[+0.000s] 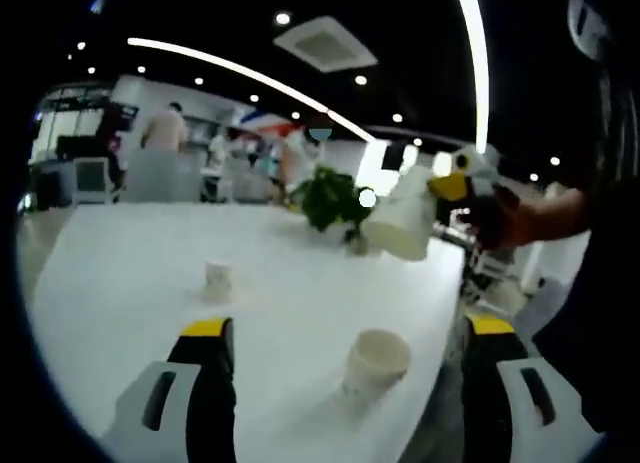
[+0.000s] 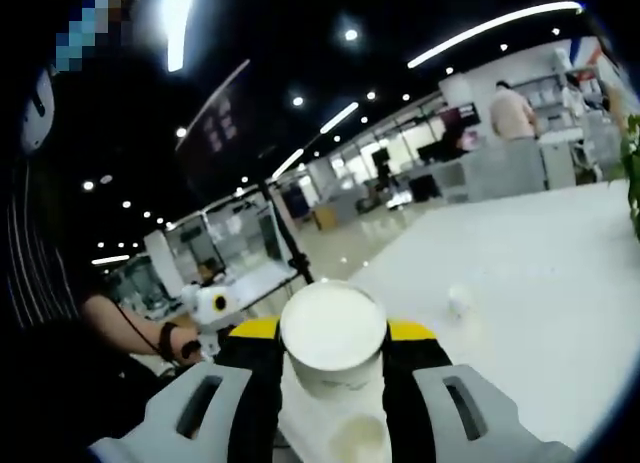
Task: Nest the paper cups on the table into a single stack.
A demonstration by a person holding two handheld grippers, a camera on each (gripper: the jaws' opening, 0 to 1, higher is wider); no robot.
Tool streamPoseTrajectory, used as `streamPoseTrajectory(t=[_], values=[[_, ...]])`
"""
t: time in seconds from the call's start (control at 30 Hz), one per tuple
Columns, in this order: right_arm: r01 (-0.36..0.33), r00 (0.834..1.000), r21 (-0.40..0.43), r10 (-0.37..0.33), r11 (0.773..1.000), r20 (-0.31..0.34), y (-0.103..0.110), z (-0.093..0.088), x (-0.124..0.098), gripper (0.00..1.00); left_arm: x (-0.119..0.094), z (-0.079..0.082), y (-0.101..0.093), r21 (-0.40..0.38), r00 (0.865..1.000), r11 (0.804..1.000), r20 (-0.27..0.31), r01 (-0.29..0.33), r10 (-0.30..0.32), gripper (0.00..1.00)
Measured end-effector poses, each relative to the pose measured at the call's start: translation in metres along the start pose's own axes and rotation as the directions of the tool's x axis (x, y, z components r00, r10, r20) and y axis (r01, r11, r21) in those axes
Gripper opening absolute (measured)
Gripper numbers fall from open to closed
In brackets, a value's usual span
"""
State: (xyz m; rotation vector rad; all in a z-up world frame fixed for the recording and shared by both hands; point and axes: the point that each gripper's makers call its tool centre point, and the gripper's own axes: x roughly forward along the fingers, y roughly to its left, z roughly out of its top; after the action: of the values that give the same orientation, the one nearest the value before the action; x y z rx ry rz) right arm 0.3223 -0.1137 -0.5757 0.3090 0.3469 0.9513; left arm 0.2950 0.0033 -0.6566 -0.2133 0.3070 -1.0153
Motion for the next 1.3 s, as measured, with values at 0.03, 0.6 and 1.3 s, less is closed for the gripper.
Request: streamPoseTrajectory(t=[0.03, 0.6, 1.3], values=[[0.0, 1.0, 0.001, 0.0, 1.0, 0.003, 0.0, 0.001, 0.0, 0.35, 0.0, -0.001, 0.0, -0.005, 1.0, 1.0, 0.0, 0.003, -0.003, 0.92], [-0.006, 1.0, 0.011, 0.006, 1.0, 0.01, 0.002, 0.001, 0.002, 0.35, 0.022, 0.021, -0.049, -0.106, 0.985, 0.98, 0.069, 0.166, -0.159, 0.8], [-0.048, 0.998, 0.029, 0.046, 0.998, 0.041, 0.018, 0.01, 0.008, 0.35, 0.028, 0.047, -0.07, -0.171, 0.958, 0.949, 0.157, 0.265, -0.24, 0.73]])
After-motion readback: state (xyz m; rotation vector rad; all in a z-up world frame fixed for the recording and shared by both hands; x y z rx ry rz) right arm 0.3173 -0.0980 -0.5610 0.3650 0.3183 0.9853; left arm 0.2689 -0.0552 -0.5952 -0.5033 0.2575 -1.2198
